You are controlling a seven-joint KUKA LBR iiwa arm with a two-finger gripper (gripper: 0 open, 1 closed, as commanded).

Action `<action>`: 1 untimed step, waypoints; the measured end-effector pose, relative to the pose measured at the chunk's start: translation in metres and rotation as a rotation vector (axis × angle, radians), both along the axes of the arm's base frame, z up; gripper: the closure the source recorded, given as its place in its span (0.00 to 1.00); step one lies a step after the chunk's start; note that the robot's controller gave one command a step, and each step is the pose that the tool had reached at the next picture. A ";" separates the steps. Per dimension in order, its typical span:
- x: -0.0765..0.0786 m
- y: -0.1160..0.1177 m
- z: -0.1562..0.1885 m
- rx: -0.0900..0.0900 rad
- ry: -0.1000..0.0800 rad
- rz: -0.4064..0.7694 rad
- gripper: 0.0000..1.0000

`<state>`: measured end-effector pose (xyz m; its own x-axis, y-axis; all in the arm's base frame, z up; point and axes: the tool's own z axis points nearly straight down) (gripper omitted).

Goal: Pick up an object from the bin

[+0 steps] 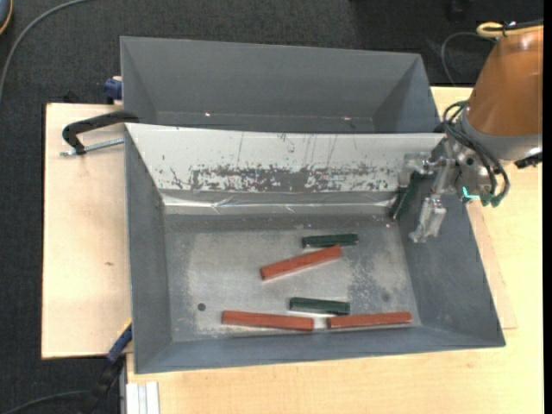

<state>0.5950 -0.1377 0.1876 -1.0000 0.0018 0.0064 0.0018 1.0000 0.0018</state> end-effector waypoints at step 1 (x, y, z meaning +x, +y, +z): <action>-0.039 -0.004 -0.037 0.001 -0.004 0.298 0.00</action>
Offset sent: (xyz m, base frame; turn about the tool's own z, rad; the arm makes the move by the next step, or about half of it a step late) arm -0.0392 -0.0041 -0.0366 -0.3001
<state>0.5557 -0.1414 0.1508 -0.9563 -0.2922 0.0024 -0.2922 0.9563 0.0022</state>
